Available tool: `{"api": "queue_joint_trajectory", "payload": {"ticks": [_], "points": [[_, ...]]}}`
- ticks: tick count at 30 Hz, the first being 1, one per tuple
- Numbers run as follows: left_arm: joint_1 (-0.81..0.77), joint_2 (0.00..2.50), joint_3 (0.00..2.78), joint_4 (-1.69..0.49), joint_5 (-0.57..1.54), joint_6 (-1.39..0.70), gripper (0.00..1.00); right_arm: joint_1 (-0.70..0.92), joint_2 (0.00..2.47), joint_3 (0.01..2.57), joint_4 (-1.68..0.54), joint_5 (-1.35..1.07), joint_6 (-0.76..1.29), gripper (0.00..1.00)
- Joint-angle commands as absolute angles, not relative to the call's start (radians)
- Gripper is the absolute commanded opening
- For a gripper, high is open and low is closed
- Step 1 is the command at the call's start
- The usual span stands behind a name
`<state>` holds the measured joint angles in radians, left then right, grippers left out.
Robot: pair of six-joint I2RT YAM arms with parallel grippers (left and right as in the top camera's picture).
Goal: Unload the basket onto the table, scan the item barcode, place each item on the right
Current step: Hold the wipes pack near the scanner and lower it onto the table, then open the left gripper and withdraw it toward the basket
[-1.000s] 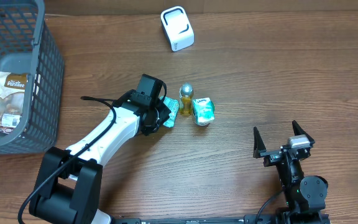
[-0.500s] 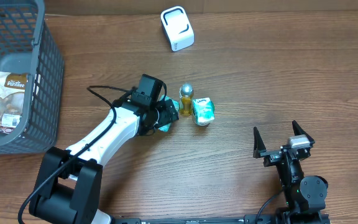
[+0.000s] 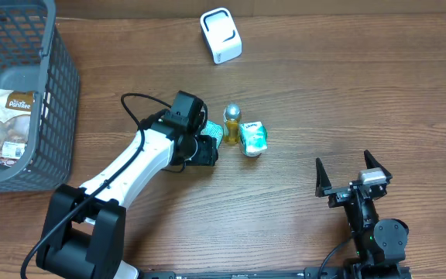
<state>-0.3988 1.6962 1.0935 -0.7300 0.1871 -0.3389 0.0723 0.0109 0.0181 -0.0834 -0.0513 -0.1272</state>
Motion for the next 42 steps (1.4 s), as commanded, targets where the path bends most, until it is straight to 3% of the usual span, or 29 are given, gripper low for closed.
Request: {"api": "queue_joint_trajectory", "payload": {"ticks": [1,3,7,8,22,24,26,34,42], "points": [[-0.391,1.680,1.161,-0.771,0.181,-0.284,0.67,0.070,0.003,0.008,-0.081,-0.046,-0.129,1.00],[-0.391,1.680,1.170,-0.780,0.172,-0.284,0.62,0.070,0.003,0.008,-0.081,-0.046,-0.129,1.00],[-0.393,1.683,1.163,-0.754,0.073,-0.284,0.33,0.070,0.003,0.008,-0.081,-0.046,-0.129,1.00],[-0.393,1.687,1.162,-0.754,0.030,-0.284,0.30,0.070,0.003,0.008,-0.081,-0.046,-0.129,1.00],[-0.393,1.873,1.160,-0.707,-0.001,-0.284,0.25,0.070,0.003,0.008,-0.081,-0.046,-0.129,1.00],[-0.393,1.900,1.160,-0.716,0.000,-0.284,0.27,0.070,0.003,0.008,-0.081,-0.046,-0.129,1.00],[-0.393,1.911,1.160,-0.728,0.001,-0.284,0.37,0.070,0.003,0.008,-0.081,-0.046,-0.129,1.00],[-0.392,1.911,1.185,-0.765,0.001,-0.285,0.52,0.070,0.003,0.008,-0.081,-0.046,-0.128,1.00],[-0.366,1.859,1.464,-0.979,-0.023,-0.294,0.63,0.070,0.003,0.008,-0.081,-0.046,-0.128,1.00]]}}
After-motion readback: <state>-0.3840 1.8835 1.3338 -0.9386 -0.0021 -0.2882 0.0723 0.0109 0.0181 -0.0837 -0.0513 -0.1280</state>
